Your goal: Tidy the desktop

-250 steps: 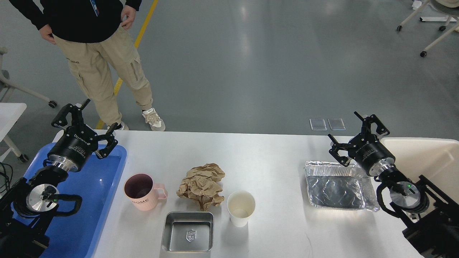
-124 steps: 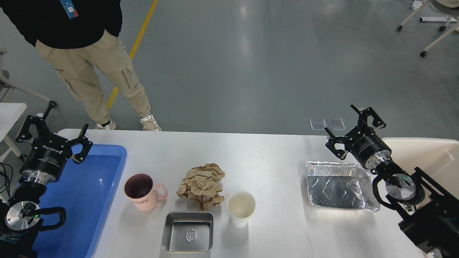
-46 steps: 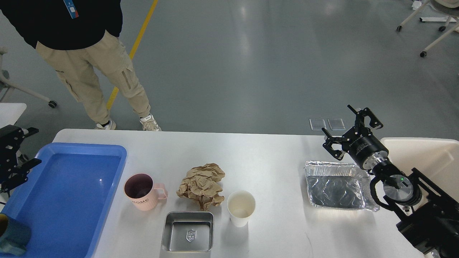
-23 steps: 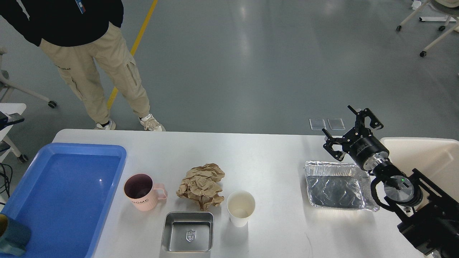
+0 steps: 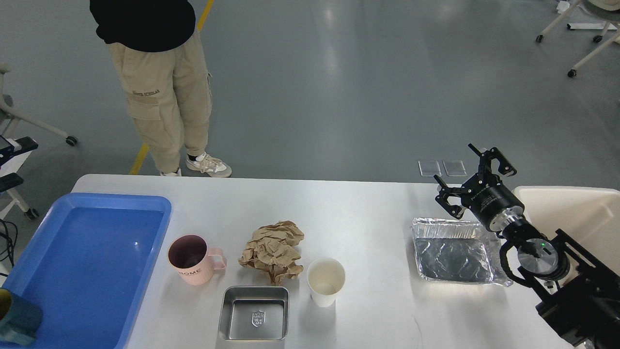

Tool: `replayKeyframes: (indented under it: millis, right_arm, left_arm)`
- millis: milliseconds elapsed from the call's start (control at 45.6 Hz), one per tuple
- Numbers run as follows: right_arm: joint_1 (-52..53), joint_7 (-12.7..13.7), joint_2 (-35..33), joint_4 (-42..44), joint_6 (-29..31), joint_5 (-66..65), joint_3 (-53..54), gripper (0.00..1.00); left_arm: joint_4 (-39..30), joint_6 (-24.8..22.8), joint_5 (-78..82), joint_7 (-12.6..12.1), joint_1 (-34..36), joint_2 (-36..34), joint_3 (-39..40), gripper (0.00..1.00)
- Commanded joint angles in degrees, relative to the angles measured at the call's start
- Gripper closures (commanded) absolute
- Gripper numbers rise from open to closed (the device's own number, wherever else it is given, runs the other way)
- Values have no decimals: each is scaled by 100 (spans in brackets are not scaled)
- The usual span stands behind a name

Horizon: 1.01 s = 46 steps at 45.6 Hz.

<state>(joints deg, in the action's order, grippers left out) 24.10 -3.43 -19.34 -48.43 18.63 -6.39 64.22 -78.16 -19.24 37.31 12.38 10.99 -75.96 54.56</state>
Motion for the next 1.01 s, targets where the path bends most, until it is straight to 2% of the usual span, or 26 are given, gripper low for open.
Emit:
replayKeyframes:
  millis: [0, 131, 263, 438, 482, 548, 657, 767, 854, 898, 986]
  right_arm:
    - [-1, 1, 1, -9, 0, 6, 3, 0]
    - [-1, 1, 9, -9, 0, -2, 3, 0]
    - [-1, 1, 27, -9, 0, 6, 12, 0]
    - [-1, 1, 36, -52, 0, -2, 12, 0]
    - [-1, 1, 27, -88, 0, -2, 21, 0]
    - [-1, 1, 27, -114, 0, -2, 29, 0]
    - [-10, 1, 36, -114, 0, -2, 38, 0]
    - [-10, 1, 80, -114, 0, -2, 47, 0]
    - [-10, 1, 106, -123, 0, -2, 47, 0]
    - [-19, 1, 106, -123, 0, -2, 47, 0]
    - [-10, 0, 106, -123, 0, -2, 65, 0]
  left_arm:
    - [3, -97, -136, 89, 17, -16, 10, 3]
    - [3, -422, -162, 71, 17, -24, 2, 3]
    - [20, -352, -171, 36, 17, -16, -78, 3]
    - [99, -290, -92, 150, -9, -15, -121, 3]
    - [108, -290, 92, 299, -18, -60, -122, 3]
    - [117, -273, 513, 423, 17, -60, -122, 3]
    - [126, -273, 1619, 423, 78, 54, -104, 3]
    - [143, -290, 2789, 309, 236, 485, -104, 3]
    - [187, -326, 3089, -95, 315, 696, -104, 3]
    - [275, -378, 3151, -192, 412, 854, -113, 3]
    - [494, -571, 3317, -219, 719, 1170, -253, 3]
